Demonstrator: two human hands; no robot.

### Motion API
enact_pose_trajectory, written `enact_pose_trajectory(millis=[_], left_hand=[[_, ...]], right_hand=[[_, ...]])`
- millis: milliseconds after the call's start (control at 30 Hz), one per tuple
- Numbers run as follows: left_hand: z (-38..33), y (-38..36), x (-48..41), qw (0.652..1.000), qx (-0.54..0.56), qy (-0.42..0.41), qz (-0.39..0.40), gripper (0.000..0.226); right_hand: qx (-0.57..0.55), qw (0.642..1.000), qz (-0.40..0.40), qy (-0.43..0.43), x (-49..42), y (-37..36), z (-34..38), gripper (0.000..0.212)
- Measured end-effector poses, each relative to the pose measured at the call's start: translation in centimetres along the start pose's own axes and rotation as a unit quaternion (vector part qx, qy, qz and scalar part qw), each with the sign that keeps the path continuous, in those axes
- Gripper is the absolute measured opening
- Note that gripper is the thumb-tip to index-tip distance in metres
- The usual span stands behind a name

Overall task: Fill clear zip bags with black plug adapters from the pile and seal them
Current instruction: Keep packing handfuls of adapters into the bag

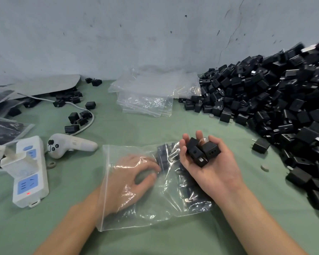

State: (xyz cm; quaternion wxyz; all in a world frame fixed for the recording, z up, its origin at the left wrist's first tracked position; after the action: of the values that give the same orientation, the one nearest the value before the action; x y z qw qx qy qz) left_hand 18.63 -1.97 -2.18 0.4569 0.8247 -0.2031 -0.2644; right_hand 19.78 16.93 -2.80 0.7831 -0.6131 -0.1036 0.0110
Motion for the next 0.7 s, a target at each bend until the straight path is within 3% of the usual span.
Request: enact_pose_trajectory(millis=[200, 600, 700], left_hand=[[0.1, -1.3, 0.4, 0.993, -0.071, 0.016, 0.095, 0.046], [-0.8, -0.6, 0.2, 0.992, -0.077, -0.011, 0.095, 0.048], [-0.6, 0.7, 0.4, 0.996, -0.067, -0.016, 0.058, 0.042]], right_hand=[[0.004, 1.0, 0.005, 0.0, -0.1, 0.1, 0.0, 0.021], [0.006, 1.0, 0.007, 0.0, -0.2, 0.2, 0.0, 0.021], [0.014, 1.0, 0.005, 0.001, -0.1, 0.2, 0.1, 0.021]])
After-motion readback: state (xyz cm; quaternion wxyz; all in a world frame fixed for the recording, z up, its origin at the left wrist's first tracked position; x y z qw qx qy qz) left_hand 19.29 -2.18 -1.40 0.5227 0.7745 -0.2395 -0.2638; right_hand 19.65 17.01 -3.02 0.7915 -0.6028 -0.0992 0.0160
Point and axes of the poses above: each hand's wrist, its own x-axis away from the middle knuckle, its own y-axis out of the back of the hand, z = x × y, the point moved 6 cm from there along -x, towards the middle knuckle, and after that the axes turned 7 degrees about z, right-handed, at the moved point
